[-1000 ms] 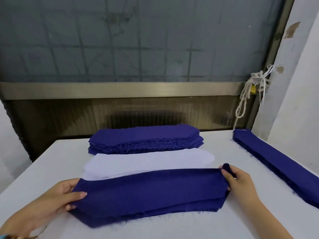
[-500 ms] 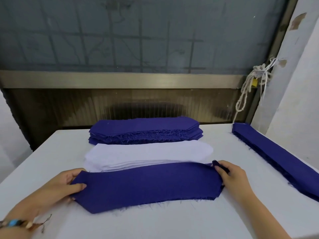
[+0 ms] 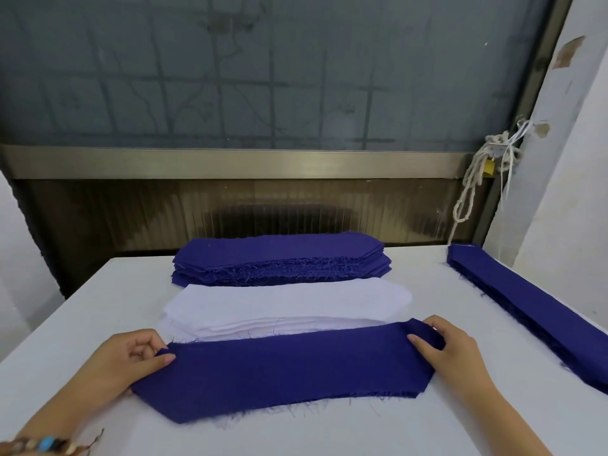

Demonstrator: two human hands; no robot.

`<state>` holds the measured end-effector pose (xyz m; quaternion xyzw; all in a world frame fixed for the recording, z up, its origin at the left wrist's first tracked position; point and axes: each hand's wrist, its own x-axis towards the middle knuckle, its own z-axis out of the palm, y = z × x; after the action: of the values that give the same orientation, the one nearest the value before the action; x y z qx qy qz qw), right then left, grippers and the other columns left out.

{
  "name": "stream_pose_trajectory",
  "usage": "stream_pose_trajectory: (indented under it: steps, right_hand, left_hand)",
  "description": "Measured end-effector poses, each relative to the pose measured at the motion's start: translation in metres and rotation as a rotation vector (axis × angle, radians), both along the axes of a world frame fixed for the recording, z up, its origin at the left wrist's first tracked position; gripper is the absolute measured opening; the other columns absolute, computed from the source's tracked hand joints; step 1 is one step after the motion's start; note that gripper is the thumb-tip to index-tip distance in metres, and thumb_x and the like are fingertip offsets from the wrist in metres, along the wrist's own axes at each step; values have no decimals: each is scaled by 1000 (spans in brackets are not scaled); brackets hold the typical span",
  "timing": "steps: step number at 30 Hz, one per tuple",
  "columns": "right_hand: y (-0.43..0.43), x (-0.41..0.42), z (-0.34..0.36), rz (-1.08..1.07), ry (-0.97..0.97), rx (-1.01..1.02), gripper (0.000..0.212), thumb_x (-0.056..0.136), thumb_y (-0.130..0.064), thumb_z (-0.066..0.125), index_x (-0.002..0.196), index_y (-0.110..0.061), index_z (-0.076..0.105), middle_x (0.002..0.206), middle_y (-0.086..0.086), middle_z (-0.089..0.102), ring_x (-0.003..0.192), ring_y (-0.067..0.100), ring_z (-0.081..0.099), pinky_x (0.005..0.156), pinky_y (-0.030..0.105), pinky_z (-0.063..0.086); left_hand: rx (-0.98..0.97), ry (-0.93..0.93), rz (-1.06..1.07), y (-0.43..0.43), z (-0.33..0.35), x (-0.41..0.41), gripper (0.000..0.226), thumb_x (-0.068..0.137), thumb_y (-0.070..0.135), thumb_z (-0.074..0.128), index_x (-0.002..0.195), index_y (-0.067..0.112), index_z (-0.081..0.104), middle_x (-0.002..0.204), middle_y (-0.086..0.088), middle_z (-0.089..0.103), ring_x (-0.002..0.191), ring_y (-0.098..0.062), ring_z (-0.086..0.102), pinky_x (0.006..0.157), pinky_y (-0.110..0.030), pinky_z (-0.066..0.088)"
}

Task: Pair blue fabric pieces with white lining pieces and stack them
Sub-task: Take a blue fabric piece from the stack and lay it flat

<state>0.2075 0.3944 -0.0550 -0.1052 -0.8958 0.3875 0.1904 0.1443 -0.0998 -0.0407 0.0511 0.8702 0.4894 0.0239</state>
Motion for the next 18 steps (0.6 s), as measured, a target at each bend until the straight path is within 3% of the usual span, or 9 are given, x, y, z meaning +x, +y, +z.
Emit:
stream_pose_trajectory:
  steps: [13,18]
  right_hand:
    - [-2,-1,0,-34,-52,27,17,85,-18,68,77,-31,61,69,-13,68,68,7,63,61,27,50]
    - [-4,1,1,-45,-46,-5,26,85,-18,68,90,-41,57,73,-7,69,70,9,63,62,28,52]
  left_hand:
    - [-43,-8,43,-2,-1,0,17,82,11,75,69,6,65,55,-9,59,45,-12,45,38,-19,35]
    - [-45,-13,28,-2,0,0,12,84,9,73,77,5,65,52,-5,55,45,-11,42,39,-18,34]
